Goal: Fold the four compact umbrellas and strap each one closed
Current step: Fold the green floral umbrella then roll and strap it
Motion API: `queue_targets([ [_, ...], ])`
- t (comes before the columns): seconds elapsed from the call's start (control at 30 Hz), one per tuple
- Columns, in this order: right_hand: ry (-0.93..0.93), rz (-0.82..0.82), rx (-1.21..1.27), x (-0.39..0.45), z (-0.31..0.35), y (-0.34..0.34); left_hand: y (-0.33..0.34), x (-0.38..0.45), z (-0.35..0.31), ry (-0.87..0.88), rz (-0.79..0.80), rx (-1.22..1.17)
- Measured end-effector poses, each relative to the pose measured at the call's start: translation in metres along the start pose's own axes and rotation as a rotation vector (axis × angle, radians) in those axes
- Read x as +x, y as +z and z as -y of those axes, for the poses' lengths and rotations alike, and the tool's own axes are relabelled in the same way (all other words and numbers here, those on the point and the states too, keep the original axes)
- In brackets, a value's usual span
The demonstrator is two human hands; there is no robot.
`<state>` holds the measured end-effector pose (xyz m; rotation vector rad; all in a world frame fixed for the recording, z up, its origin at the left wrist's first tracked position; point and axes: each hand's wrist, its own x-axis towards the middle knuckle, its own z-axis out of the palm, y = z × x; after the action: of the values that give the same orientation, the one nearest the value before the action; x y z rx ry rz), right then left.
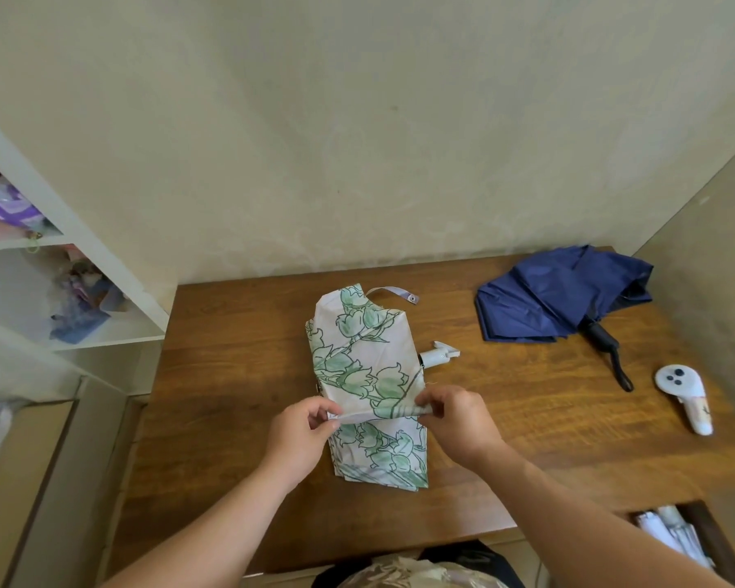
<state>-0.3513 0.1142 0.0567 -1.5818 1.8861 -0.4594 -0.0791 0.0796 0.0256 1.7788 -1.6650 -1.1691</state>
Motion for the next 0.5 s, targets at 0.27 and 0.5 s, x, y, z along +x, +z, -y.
queue_targets([
  [0.27,-0.041,-0.033,-0.122,-0.016,-0.021,0.017,0.007,-0.011,0.013,0.062,0.039,0.168],
  [0.5,-0.064,-0.028,-0.164,-0.024,-0.04,0.038,0.011,-0.013,0.025,0.119,0.104,0.316],
])
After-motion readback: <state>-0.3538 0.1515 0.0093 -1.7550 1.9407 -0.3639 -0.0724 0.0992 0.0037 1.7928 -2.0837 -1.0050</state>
